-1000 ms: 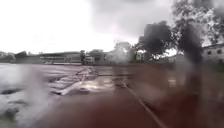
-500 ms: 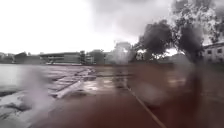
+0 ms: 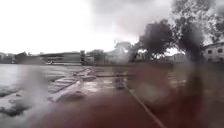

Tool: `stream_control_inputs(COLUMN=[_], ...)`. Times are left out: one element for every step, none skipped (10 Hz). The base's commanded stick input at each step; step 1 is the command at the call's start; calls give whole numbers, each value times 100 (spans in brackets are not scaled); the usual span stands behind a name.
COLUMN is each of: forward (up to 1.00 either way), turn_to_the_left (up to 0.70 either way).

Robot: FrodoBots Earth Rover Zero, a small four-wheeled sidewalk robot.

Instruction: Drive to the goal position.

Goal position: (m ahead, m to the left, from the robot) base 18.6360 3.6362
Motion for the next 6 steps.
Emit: stream_control_inputs(forward=[45, 45, 45, 45, 45, 45], turn_to_the_left=[0, 0, 0, 0, 0, 0])
